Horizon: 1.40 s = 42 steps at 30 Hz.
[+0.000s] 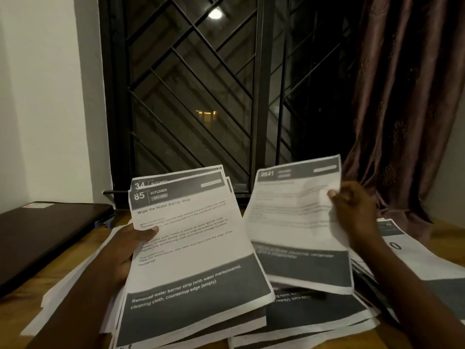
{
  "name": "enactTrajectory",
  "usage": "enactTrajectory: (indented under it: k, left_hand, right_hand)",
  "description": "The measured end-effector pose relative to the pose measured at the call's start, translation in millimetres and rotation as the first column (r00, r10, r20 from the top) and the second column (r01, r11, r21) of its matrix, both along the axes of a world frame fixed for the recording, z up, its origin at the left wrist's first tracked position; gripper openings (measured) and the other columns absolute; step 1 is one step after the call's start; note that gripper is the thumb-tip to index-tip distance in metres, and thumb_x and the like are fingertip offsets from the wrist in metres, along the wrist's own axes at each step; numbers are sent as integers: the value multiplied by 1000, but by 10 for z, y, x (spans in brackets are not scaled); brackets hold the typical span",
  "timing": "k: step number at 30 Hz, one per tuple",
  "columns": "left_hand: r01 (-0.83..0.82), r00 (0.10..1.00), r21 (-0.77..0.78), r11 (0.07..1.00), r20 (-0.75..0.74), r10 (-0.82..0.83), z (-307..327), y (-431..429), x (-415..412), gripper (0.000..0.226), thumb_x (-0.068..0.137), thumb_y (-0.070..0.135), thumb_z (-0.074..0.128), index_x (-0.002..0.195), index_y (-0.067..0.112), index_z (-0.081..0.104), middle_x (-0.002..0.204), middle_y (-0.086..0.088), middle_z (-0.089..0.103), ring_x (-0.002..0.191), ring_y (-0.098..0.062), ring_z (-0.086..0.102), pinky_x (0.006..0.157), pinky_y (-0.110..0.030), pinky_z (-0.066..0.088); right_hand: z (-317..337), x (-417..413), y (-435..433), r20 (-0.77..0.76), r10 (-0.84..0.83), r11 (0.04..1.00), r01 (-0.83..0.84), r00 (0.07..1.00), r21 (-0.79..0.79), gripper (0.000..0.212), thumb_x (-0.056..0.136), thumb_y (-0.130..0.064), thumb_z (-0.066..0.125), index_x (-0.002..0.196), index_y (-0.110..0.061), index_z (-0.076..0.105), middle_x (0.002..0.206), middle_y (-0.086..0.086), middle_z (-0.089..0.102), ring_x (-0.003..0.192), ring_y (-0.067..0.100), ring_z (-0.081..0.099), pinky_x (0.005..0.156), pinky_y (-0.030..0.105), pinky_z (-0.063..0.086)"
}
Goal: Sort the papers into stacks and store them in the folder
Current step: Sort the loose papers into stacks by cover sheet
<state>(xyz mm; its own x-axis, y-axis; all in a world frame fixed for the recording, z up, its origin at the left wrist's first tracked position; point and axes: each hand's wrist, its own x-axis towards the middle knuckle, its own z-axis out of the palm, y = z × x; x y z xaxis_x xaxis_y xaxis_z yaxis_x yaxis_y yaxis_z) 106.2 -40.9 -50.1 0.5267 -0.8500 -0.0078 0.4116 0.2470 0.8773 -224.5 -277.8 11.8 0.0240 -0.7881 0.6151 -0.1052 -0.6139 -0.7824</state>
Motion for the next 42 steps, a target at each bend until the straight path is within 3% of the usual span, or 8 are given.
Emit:
enactTrajectory:
  k: [5,12,18,24,28,31,36,42]
  left_hand:
    - [-34,997,108,994,72,27,-8,12,-4,35,95,-2,44,126,6,56,117,-26,67,101,-48,66,76,-54,58]
    - [-338,833,259,905,529,159,104,-137,-52,30,98,29,54,117,7,63,95,-10,73,86,-31,69,81,-46,56]
    - [-71,987,128,989,154,50,123,-162,-275,26,95,16,55,117,7,64,107,-22,71,94,-42,69,86,-60,53]
    - [70,997,-33,997,44,-68,163,-203,-455,32,81,15,65,112,8,67,102,-19,72,84,-35,72,74,-49,60]
    - [118,988,-50,992,-95,-122,125,-222,-323,64,76,52,71,128,16,60,127,-11,65,118,-35,60,107,-55,40]
    - [112,992,-33,993,69,-110,115,-231,-316,66,69,48,78,124,14,62,122,-18,67,111,-40,64,92,-55,52]
    - [-59,979,-9,998,193,59,45,-239,-214,29,92,6,57,122,4,58,116,-21,69,99,-41,69,81,-55,57]
    - [-28,958,40,999,287,16,10,-222,-193,47,74,19,69,119,8,61,114,-20,70,103,-42,67,91,-58,51]
  right_hand:
    - [371,-277,161,285,-113,932,201,952,-301,15,92,-15,57,86,-28,52,79,-12,58,71,-4,53,69,13,43]
    - [23,336,433,127,311,946,-319,942,54,25,94,-7,55,72,-16,47,47,-7,42,37,2,34,36,14,26]
    - [-440,880,669,-159,379,921,-355,912,162,4,92,-22,59,89,-21,58,86,1,67,83,17,65,77,36,54]
    - [-498,945,661,6,427,857,-407,904,316,11,93,-32,56,81,-31,56,100,5,68,96,25,65,87,51,53]
    - [-506,964,687,192,483,730,-514,854,450,7,96,-20,54,91,-15,54,103,15,70,94,26,67,88,45,54]
    - [-456,947,701,212,459,755,-504,863,420,5,94,-15,58,96,-17,54,102,11,70,93,23,68,85,42,55]
    - [-316,776,615,192,626,541,-598,756,591,23,97,-10,51,116,-8,63,108,12,71,102,27,66,98,44,48]
    - [-306,672,578,139,571,651,-550,809,524,16,82,-16,72,91,-3,66,91,13,74,80,25,71,64,31,57]
